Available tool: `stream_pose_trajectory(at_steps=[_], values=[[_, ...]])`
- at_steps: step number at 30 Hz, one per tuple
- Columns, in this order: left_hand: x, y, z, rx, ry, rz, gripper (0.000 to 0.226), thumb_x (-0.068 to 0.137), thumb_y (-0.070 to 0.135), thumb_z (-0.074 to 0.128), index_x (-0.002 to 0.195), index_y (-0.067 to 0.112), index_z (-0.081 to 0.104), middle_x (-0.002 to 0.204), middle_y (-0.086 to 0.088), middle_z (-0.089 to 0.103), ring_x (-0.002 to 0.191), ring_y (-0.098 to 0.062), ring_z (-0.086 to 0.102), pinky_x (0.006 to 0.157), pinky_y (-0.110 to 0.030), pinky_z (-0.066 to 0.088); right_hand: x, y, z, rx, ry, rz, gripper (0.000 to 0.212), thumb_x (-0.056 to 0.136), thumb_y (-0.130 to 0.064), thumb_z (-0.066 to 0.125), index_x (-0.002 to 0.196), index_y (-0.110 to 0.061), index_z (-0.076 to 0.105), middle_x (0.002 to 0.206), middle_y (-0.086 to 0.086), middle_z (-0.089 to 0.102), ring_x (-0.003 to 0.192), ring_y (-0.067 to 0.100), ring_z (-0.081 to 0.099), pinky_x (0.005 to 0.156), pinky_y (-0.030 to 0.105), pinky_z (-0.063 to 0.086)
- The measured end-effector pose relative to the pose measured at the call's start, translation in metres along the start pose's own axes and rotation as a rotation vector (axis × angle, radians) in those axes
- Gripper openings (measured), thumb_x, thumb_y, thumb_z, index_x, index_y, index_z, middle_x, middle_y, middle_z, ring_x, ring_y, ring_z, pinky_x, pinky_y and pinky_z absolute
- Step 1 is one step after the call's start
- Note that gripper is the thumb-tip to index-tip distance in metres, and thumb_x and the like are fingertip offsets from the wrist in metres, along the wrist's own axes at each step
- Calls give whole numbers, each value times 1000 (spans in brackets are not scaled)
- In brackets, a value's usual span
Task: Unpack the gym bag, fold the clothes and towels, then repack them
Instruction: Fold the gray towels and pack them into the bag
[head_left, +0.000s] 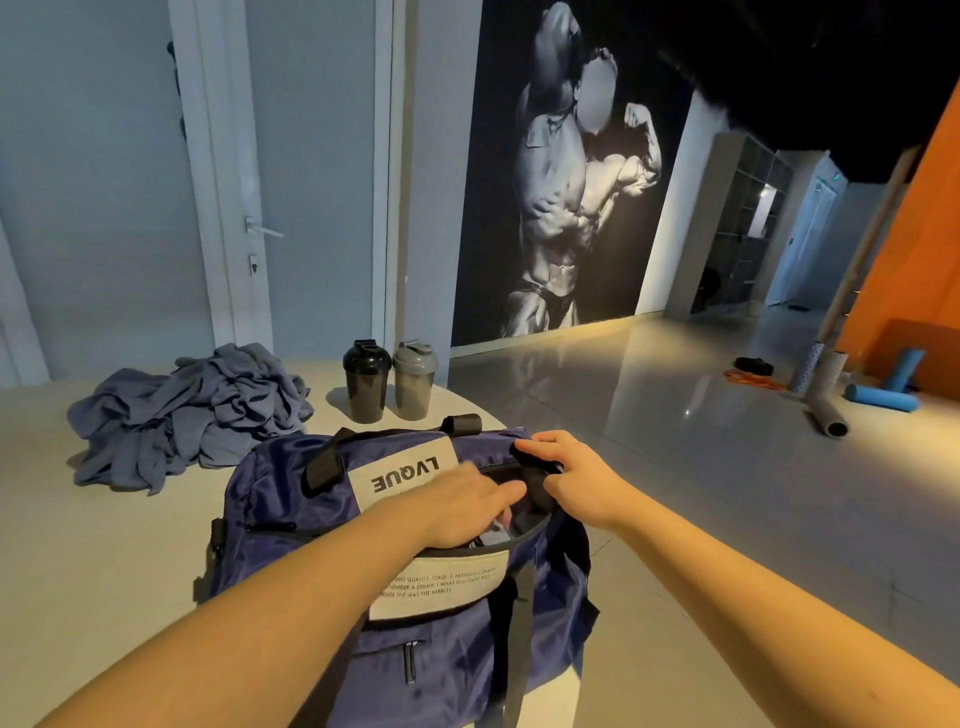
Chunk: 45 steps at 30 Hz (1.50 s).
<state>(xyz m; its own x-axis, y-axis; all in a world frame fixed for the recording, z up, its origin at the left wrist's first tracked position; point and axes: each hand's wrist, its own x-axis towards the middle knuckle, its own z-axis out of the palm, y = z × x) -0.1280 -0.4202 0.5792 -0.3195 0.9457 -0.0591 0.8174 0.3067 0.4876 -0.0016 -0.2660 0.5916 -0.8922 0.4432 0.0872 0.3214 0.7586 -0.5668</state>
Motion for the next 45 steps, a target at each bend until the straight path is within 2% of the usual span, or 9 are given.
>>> stream_pose_trajectory(at_steps=[4,8,12,16,19,28,35,40,45], values=[[-32,10,-5,61,-64,11,45,109,50,21,98,24,55,113,-11,64,104,-31,57,99,-50,43,0,0,1,7,3,3,61,92,3,46,147,-25,52,134,-11,38,122,9,36,104,22,32],[-39,10,5,-7,-201,-258,94,94,80,17,119,1,62,128,-25,59,114,-35,57,89,-41,39,6,2,5,-10,34,34,60,91,3,48,146,-20,53,141,-3,41,128,17,41,108,27,34],[-40,5,3,-1,-268,-313,107,82,92,15,153,18,44,157,-13,41,138,-32,45,115,-44,31,8,-1,10,-27,71,49,58,91,2,48,145,-19,55,143,2,43,133,25,43,112,35,39],[-66,-12,-11,-22,-166,-172,76,94,80,21,131,30,64,138,-8,60,121,-25,56,112,-45,37,5,-14,9,-88,75,53,52,92,-12,55,143,-25,56,148,2,42,138,28,39,112,42,42],[-96,-22,-25,9,-67,-89,94,83,92,11,122,25,64,128,-8,63,113,-26,58,107,-46,42,2,-42,12,-184,135,38,47,92,-23,58,138,-32,58,157,-1,35,146,31,26,116,57,31],[-196,-125,-66,-249,412,-233,45,102,60,41,101,30,75,102,13,73,98,-4,66,100,-37,51,14,-184,89,-98,-53,-287,41,92,-10,59,133,-15,64,139,5,57,130,23,52,108,34,40],[-228,-248,-96,-349,588,-409,37,104,46,47,98,21,73,90,1,70,87,-23,66,82,-38,54,95,-277,189,-166,-178,-281,44,93,-15,53,136,-7,60,125,16,66,106,38,60,93,44,49],[-218,-339,-123,-293,734,-500,39,97,27,50,69,1,54,76,-30,58,62,-25,46,58,-50,41,170,-318,250,-295,-115,-213,34,97,-10,47,66,-16,35,63,5,35,60,22,28,57,33,23],[-186,-389,-153,-221,838,-597,23,98,17,55,77,13,63,81,-11,63,82,-33,62,66,-34,41,237,-342,298,-232,-24,-254,14,97,-16,55,85,-9,56,83,13,55,66,29,48,54,34,34]])
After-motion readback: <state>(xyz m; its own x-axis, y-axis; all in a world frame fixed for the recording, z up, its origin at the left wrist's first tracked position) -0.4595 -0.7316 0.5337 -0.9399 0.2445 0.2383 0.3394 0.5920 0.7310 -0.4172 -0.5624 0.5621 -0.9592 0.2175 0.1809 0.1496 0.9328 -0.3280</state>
